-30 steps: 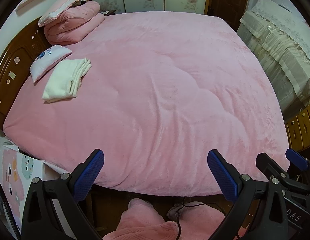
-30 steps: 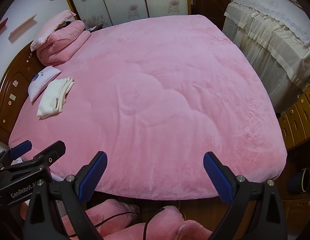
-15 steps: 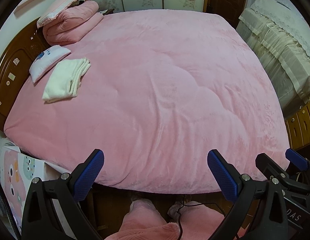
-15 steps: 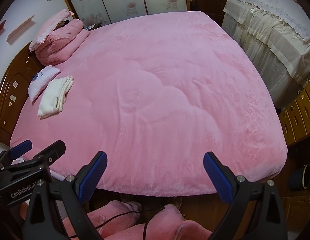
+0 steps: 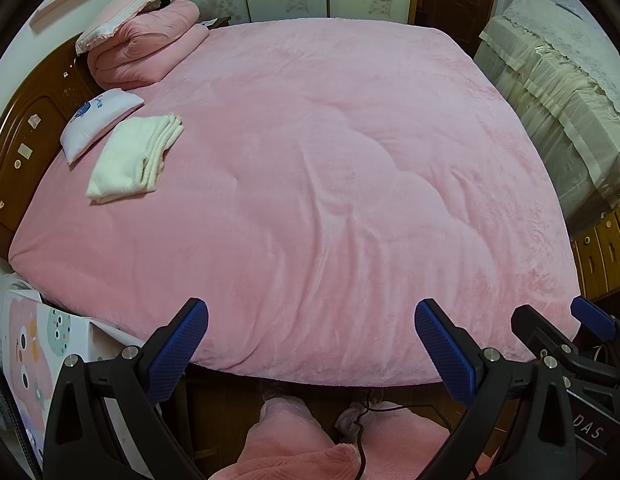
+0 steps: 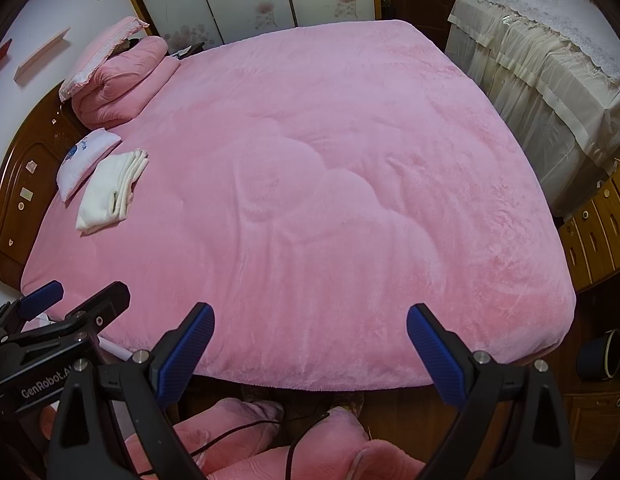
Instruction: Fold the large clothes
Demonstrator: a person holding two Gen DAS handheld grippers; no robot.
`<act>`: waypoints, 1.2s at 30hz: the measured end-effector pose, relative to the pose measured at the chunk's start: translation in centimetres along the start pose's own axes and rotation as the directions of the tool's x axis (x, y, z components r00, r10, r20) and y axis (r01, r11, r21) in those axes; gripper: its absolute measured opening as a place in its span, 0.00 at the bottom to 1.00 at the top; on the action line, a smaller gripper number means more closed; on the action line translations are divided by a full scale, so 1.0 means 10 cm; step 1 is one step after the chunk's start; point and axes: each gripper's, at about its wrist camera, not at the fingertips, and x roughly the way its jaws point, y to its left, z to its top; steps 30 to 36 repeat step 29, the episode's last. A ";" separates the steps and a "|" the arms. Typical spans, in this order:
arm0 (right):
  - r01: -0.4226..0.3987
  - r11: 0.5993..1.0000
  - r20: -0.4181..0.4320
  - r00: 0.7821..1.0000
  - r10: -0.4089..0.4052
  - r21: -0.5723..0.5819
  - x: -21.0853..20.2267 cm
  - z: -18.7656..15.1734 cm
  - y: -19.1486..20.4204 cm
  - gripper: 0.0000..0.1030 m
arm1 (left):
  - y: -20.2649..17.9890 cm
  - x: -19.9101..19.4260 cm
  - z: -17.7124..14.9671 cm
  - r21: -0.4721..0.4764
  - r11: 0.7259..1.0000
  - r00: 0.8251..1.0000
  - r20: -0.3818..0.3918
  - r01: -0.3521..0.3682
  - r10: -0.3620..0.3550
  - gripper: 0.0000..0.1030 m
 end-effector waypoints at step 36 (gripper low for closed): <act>0.034 0.999 -0.024 0.999 -0.033 0.042 0.09 0.09 -0.04 0.94 | 0.14 0.10 0.12 0.052 0.998 1.000 -0.016 0.026 -0.025 0.99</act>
